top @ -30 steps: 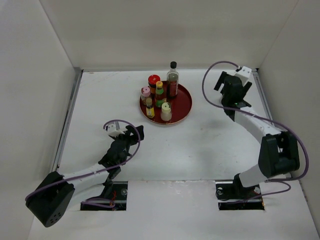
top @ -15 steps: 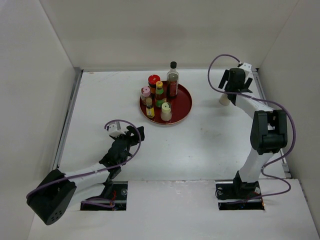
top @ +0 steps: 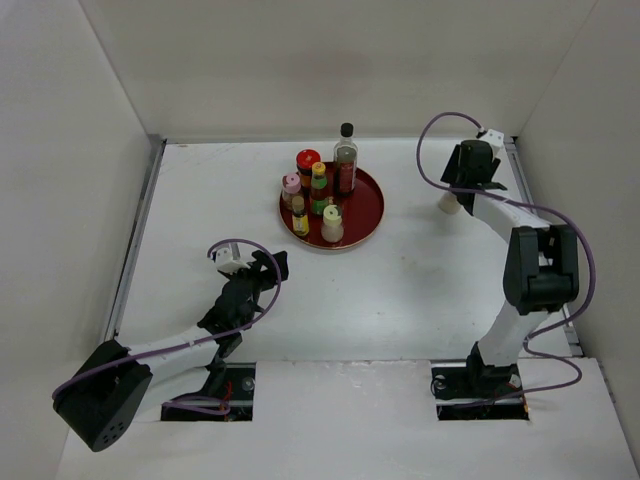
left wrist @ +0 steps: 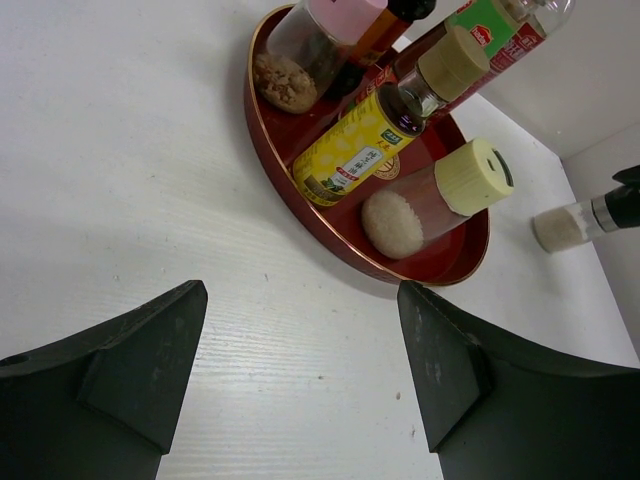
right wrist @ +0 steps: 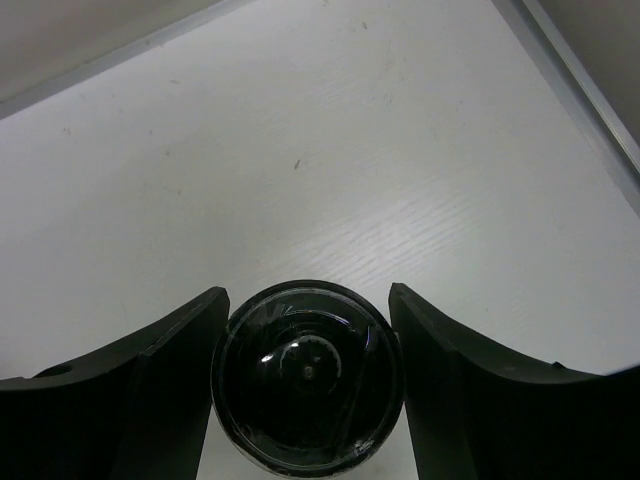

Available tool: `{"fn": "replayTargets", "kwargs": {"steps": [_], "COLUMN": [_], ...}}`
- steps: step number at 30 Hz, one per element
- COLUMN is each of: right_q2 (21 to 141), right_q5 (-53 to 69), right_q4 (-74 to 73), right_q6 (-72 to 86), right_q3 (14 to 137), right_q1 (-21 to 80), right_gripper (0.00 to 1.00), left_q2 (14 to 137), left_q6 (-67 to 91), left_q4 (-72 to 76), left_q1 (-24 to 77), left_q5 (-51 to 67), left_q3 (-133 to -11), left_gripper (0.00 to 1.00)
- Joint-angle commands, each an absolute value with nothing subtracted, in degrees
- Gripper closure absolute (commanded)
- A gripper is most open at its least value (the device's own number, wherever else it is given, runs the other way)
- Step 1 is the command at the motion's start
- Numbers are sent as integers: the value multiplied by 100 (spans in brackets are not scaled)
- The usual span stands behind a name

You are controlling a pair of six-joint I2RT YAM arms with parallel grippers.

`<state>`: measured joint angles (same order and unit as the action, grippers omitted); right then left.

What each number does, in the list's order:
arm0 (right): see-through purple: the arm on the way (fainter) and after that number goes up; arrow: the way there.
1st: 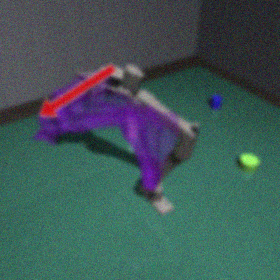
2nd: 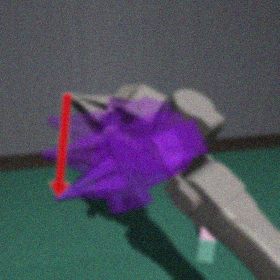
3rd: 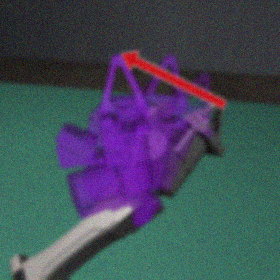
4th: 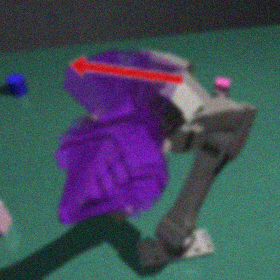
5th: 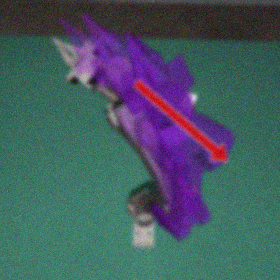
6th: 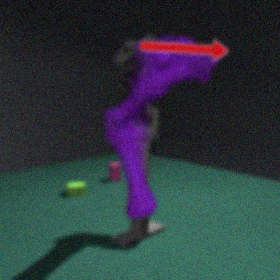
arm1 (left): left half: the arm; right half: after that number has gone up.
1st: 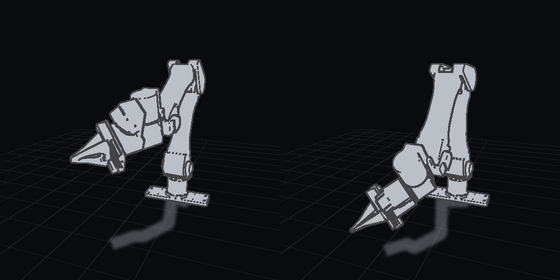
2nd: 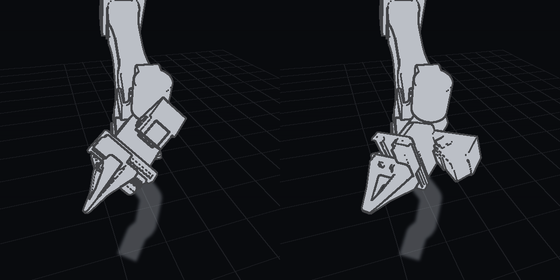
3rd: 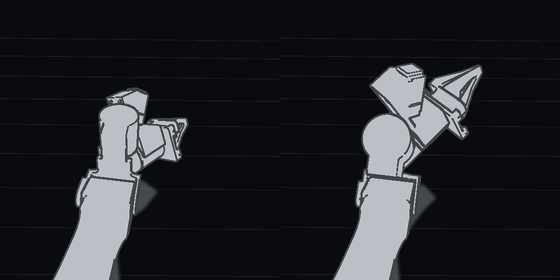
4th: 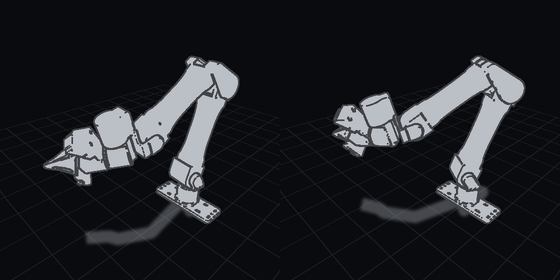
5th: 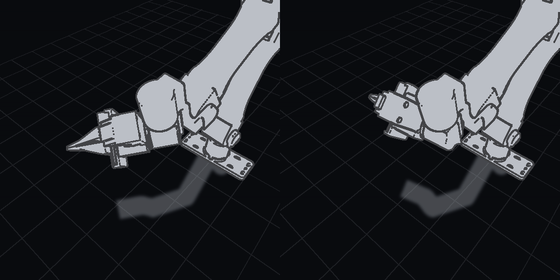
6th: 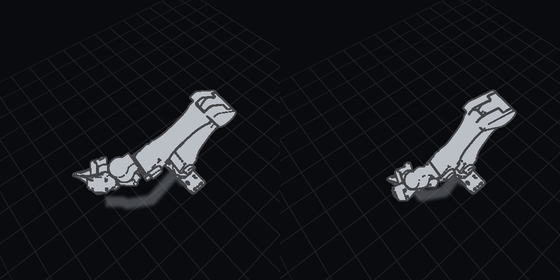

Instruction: Organize the condiment bottles

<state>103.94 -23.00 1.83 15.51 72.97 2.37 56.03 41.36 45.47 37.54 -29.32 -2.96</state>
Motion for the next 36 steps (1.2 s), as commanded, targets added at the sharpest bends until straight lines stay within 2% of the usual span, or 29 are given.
{"fn": "replayTargets", "kwargs": {"steps": [1, 7, 13, 23, 31, 33, 36], "right_q2": [9590, 8887, 8815, 10168, 10687, 10688, 10548], "right_q5": [-2276, -2250, -2215, -2136, -2478, -2584, -2610], "right_q4": [483, 510, 746, 958, 1239, 1266, 1266], "right_q6": [1757, 1890, 2179, 2224, 1688, 1617, 1608], "right_q3": [7006, 6698, 6811, 7839, 7937, 7919, 7823], "right_q1": [373, 1049, 1910, 2966, 3326, 3370, 3432], "right_gripper": [51, 51, 51, 50, 49, 44, 22], "left_q2": [5563, 5572, 5616, 5485, 5519, 5581, 5564], "left_q6": [4184, 4184, 4184, 4192, 4192, 4192, 4192], "left_q4": [4895, 4895, 4896, 4843, 4843, 4851, 4834], "left_q1": [3775, 3783, 3801, 3704, 3722, 3705, 3704], "left_q5": [-2900, -2900, -2883, -2839, -2830, -2821, -2856], "left_q3": [-404, -413, -431, -369, -387, -404, -404], "left_gripper": [24, 24, 24, 23, 14, 11, 5]}}
